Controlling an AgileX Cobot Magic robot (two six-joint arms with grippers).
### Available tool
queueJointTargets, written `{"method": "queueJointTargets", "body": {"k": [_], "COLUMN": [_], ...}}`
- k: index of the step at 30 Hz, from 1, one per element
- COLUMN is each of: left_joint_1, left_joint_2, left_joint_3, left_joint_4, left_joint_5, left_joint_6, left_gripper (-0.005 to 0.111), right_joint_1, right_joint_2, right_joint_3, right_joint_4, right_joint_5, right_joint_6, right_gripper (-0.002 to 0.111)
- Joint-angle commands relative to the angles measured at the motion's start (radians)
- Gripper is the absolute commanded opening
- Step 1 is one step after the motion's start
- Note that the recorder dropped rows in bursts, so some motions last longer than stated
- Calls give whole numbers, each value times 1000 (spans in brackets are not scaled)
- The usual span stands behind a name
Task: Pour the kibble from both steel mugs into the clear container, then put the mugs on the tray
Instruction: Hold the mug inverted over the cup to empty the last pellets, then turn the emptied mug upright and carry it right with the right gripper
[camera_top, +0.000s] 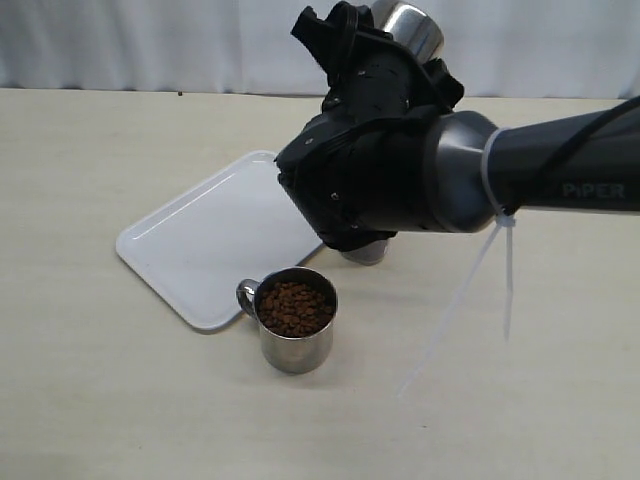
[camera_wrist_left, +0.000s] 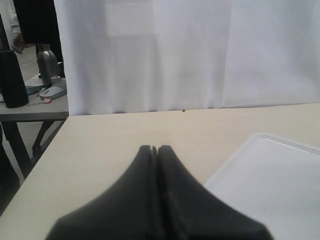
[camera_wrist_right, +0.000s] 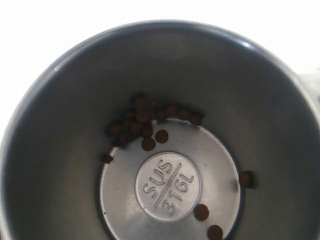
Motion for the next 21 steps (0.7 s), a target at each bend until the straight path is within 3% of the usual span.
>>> {"method": "queueJointTargets", "body": {"k": [1, 21], "left_joint_1": [0, 0], "left_joint_2": [1, 1], "left_joint_3": [-9, -9], "left_joint_4": [-2, -2], "left_joint_5": [-4, -4], "left_joint_6": [-2, -2], "left_gripper": [0, 0], "right_joint_1": [1, 2], "right_joint_2": [-1, 0], "right_joint_3": [-8, -8], "right_joint_4": [-15, 50], "right_joint_5": [23, 23], "right_joint_6": [-3, -3], "right_gripper": [5, 5]}}
